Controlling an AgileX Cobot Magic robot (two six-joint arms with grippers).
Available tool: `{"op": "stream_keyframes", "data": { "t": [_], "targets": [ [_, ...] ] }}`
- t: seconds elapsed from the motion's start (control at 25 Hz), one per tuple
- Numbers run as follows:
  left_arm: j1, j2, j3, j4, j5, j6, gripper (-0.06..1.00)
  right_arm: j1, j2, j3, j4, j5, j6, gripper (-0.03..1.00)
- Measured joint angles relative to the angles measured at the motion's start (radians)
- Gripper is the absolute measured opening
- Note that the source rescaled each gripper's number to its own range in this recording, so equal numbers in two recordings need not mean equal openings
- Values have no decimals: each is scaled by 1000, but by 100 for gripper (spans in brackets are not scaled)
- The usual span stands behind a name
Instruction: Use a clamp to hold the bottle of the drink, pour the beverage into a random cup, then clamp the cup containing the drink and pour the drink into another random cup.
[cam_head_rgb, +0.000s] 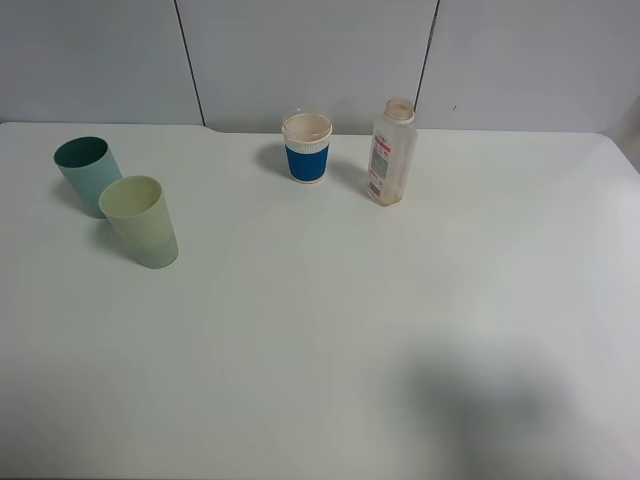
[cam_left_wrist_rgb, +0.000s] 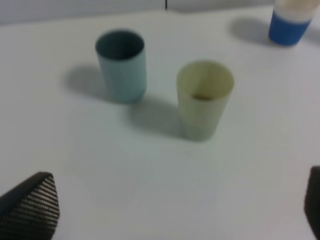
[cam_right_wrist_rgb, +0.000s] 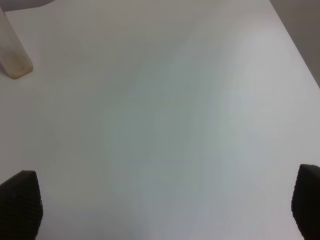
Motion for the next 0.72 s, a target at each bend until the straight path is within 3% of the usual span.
{"op": "stream_keyframes", "data": {
  "t": [0.36,0.72],
  "targets": [
    [0,-35,0,15,136,0,100,0,0,0,0,0,0,100],
    [0,-45,40,16,144,0,100,0,0,0,0,0,0,100]
  ]
}}
